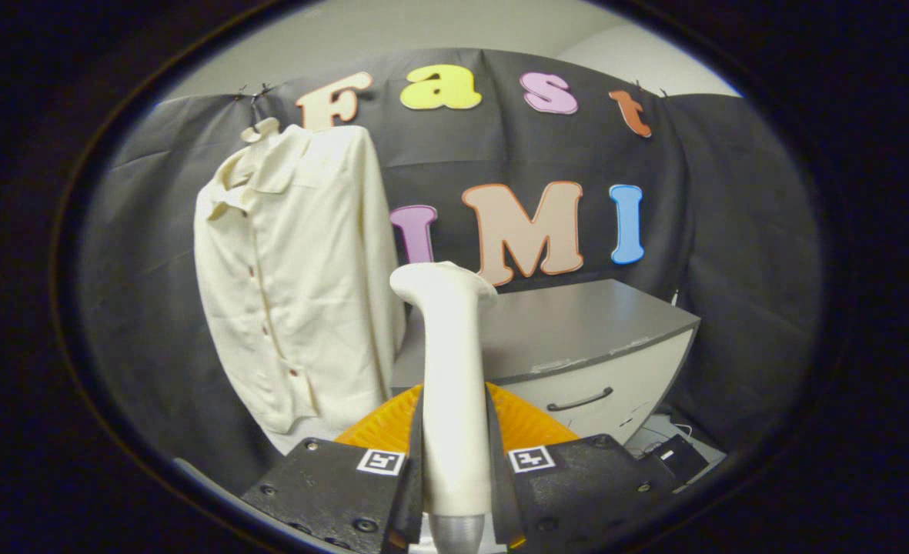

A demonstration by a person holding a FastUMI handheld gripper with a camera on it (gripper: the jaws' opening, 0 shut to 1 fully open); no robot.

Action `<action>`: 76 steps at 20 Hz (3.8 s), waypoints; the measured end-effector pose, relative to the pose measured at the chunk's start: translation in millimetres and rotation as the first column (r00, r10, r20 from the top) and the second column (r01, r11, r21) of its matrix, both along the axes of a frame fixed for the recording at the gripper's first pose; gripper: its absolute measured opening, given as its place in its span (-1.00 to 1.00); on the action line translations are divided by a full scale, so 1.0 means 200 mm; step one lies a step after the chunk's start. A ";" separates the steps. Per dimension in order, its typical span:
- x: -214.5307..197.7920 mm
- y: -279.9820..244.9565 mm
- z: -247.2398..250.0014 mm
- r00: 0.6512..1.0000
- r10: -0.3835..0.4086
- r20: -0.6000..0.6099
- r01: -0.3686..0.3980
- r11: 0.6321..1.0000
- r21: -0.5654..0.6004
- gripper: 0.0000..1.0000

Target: Iron the clothes twice with a garment steamer, once on the left side and once on the right side.

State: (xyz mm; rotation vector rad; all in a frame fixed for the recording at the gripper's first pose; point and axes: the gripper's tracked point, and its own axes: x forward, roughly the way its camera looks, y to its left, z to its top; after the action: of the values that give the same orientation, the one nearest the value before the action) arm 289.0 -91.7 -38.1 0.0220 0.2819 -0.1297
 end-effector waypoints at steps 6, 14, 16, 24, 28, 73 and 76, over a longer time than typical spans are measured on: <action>-0.23 0.58 0.17 0.998 0.046 0.053 -0.045 0.999 -0.009 -0.30; -0.15 1.18 0.29 0.982 0.168 0.087 -0.163 0.985 -0.064 -0.31; -0.08 1.28 0.28 0.976 0.195 0.097 -0.190 0.980 -0.060 -0.31; 0.36 1.57 0.06 0.963 0.254 0.088 -0.252 0.967 -0.033 -0.30; 0.53 1.61 -0.19 0.963 0.270 -0.001 -0.270 0.963 0.028 -0.32; 0.07 1.55 -1.47 0.827 0.257 -0.500 -0.190 0.965 0.182 -0.46; -0.03 1.53 -1.37 0.836 0.261 -0.482 -0.200 0.964 0.174 -0.46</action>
State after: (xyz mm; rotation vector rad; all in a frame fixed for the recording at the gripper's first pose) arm 282.4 214.2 -312.2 0.0711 0.8147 0.1289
